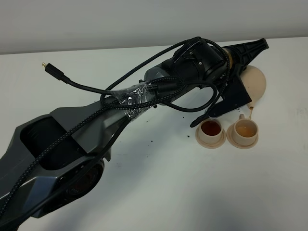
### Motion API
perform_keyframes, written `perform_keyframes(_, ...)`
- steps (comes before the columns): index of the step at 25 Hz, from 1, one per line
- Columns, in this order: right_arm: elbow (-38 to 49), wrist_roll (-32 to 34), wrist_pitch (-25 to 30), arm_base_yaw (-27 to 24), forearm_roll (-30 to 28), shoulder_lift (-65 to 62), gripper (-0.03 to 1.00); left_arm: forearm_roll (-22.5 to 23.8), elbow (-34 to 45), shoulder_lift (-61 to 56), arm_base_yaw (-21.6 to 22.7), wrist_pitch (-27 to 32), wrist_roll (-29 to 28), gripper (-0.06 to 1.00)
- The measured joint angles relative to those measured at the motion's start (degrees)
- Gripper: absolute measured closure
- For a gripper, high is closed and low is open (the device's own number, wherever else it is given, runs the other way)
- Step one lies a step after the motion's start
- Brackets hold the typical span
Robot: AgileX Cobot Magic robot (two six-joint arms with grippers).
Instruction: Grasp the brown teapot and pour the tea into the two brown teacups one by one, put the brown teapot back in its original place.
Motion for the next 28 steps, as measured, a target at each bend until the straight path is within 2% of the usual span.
perform_keyframes(28, 0.0, 0.0, 0.0, 0.0, 0.0, 0.0, 0.66, 0.0, 0.0, 0.0, -1.1, -1.6, 3.9, 0.79)
